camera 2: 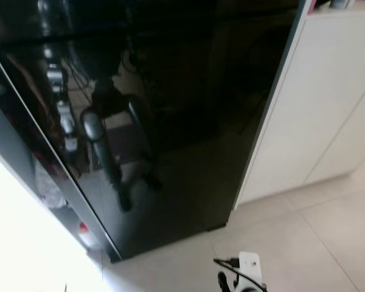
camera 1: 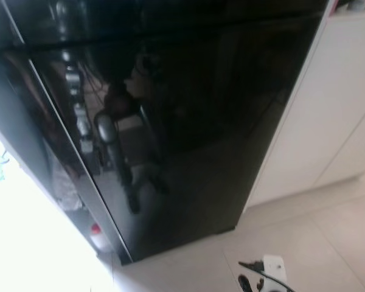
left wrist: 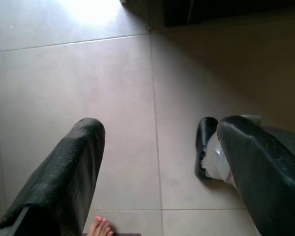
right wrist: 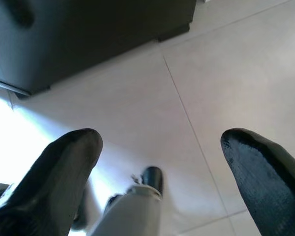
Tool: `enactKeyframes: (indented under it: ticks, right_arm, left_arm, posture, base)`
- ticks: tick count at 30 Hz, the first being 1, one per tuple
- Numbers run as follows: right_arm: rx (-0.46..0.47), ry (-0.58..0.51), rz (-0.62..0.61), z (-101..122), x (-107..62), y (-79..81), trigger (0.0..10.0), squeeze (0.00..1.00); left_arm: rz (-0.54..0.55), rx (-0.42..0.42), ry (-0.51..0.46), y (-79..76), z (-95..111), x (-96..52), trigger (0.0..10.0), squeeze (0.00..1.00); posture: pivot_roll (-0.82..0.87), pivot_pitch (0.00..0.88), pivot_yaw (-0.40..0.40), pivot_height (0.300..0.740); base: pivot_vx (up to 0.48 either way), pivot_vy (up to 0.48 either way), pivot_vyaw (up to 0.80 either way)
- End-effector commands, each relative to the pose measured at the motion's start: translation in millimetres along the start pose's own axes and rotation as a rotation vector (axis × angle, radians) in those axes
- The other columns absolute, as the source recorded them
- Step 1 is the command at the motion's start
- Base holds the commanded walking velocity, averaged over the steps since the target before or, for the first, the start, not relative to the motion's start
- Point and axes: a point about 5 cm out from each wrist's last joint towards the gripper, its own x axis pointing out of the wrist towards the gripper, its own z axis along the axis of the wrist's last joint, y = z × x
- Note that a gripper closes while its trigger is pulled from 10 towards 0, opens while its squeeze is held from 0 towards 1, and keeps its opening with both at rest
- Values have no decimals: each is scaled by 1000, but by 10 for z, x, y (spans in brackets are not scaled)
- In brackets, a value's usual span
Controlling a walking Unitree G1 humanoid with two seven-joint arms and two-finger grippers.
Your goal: Restocking fridge
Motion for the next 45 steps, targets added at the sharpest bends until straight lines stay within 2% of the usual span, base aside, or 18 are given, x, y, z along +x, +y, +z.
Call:
enactKeyframes:
  ticks: [1,16,30,45]
  right_arm:
    - [6,-22,21,75,29,94,10000,0]
    - [-5,-31,21,141,42,97,10000,0]
    - [-28,-19,8,105,33,73,10000,0]
    - [-48,-22,16,118,34,72,10000,0]
  left_arm:
    - [14,-2,10,60,-1,0,10000,0]
    - [9,-7,-2,32,55,14,10000,0]
    - [0,11,9,29,20,7,10000,0]
    - [8,-3,2,27,25,7,10000,0]
  posture:
    - [-3,0,4,740]
    - [4,0,-2,740]
    - [-6,0,5,740]
    - [11,0,-16,740]
  base:
    - [0,360,0]
    - [0,361,0]
    - [0,360,0]
    - [0,342,695]
